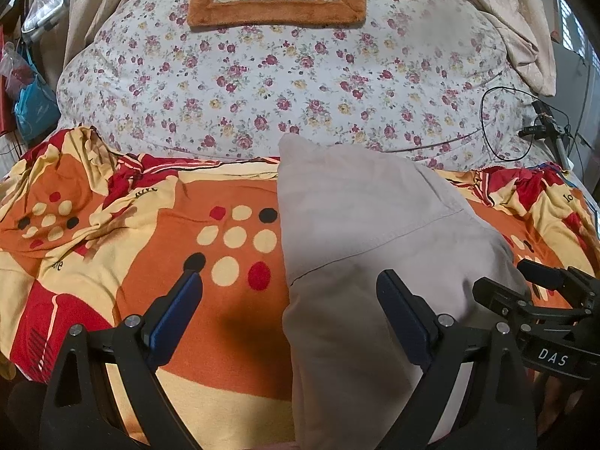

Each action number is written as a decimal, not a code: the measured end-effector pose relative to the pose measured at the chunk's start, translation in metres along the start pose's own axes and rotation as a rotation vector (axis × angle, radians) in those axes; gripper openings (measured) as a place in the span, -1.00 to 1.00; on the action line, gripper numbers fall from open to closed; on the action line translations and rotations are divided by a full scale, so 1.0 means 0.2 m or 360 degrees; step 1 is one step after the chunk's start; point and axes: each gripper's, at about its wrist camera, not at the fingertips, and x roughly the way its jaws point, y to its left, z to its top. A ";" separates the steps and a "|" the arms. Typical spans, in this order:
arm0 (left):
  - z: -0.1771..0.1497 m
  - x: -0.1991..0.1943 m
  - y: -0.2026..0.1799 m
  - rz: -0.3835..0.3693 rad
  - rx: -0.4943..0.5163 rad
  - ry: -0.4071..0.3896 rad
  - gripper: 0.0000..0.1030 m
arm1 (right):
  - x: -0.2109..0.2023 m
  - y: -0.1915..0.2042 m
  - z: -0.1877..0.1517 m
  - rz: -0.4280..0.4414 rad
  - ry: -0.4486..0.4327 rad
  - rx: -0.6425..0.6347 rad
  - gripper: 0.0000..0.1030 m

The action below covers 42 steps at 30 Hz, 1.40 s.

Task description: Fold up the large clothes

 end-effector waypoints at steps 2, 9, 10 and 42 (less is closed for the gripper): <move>0.00 0.00 0.00 0.0000 -0.0004 0.0003 0.84 | 0.00 0.00 0.00 -0.0002 -0.0001 0.0002 0.61; 0.00 0.00 0.00 0.0003 -0.0005 0.0004 0.84 | 0.00 0.01 0.00 -0.0001 0.0005 0.0000 0.61; 0.00 0.00 0.00 0.0003 -0.0006 0.0004 0.84 | 0.01 0.01 0.00 -0.0002 0.0007 -0.0001 0.61; -0.01 0.02 -0.01 -0.0009 -0.0007 0.0022 0.84 | 0.03 0.02 0.00 -0.0004 0.0032 -0.0019 0.61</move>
